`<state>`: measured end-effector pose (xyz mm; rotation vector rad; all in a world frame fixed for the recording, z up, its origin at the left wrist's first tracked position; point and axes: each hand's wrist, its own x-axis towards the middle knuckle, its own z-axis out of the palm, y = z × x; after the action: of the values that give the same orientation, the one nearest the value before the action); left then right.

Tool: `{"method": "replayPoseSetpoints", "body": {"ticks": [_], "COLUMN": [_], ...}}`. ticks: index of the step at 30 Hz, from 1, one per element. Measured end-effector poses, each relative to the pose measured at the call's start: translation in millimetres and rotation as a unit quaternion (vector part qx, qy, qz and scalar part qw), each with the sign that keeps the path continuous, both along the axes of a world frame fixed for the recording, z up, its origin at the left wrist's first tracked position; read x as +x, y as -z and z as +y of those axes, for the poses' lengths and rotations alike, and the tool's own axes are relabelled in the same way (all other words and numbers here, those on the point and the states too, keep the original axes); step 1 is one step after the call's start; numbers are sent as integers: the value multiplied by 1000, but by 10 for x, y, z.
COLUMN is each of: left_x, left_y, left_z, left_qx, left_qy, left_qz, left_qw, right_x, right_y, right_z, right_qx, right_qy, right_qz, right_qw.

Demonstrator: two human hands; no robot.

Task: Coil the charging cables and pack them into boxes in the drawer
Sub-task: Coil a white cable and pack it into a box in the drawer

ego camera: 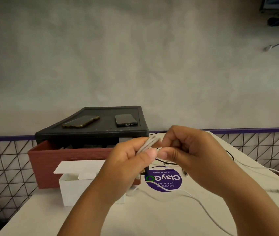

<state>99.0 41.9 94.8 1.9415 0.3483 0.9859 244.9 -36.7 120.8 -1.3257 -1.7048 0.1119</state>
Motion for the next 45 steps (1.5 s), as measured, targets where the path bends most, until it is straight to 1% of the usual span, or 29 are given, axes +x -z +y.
{"method": "replayPoseSetpoints", "body": {"ticks": [4,7,9,11,15,17,19,21,24,26,28,29,31,32,34,35,37,38,39,40,41,42,43,44,45], "left_x": [-39,-86,-138,-161,-86,-58,-52,-58,-51,-45,-49,-54,-88,-112,-148,-168,-209,-242,-282,-292,-268,-235,-216,-195,-165], "left_y": [-5,-26,-36,-23,-10,-4,3,0,-22,-25,14,37,38,44,53,61,82,71,36,11,-10,-9,-10,-17,-35], "left_z": [39,73,99,111,70,50,44,51,68,83,163,219,293,324,377,402,440,429,403,385,381,374,346,317,271], "left_qx": [-6,-16,-41,-59,-75,-98,-127,-197,-292,-320,-341,-349,-367,-370,-369,-367,-370,-376,-368,-341,-310,-298,-311,-314,-307], "left_qy": [-3,36,54,34,-22,2,66,139,199,224,260,302,396,399,351,345,368,336,274,233,226,217,201,172,132], "left_qz": [-45,-86,-99,-90,-33,-20,-43,-103,-185,-225,-263,-279,-297,-312,-337,-348,-354,-351,-351,-357,-370,-385,-397,-407,-405], "left_qw": [999,996,993,994,996,995,989,965,917,893,864,842,788,779,792,791,776,789,816,838,846,846,840,841,851], "right_x": [22,58,81,93,87,86,88,74,20,-24,-47,-44,-34,-30,-24,-23,-29,-33,-41,-50,-62,-78,-94,-106,-116], "right_y": [-34,-57,-59,-36,2,7,15,30,43,39,36,43,60,71,90,101,118,124,128,129,130,131,133,135,132], "right_z": [-40,-55,-54,-24,62,77,90,104,130,134,130,133,147,154,173,184,196,197,197,191,189,183,180,176,167], "right_qx": [23,67,104,138,222,255,258,228,134,75,33,12,-30,-51,-89,-105,-132,-142,-152,-162,-172,-180,-185,-189,-193], "right_qy": [16,37,53,72,114,128,143,147,120,83,58,57,68,72,75,76,79,79,79,80,78,73,67,62,59], "right_qz": [10,25,30,24,5,-3,-10,5,39,69,76,70,58,57,51,42,20,8,-4,-16,-26,-37,-50,-64,-77], "right_qw": [1000,997,993,987,968,958,955,963,983,991,995,996,996,994,992,991,988,987,985,983,982,980,979,978,976]}}
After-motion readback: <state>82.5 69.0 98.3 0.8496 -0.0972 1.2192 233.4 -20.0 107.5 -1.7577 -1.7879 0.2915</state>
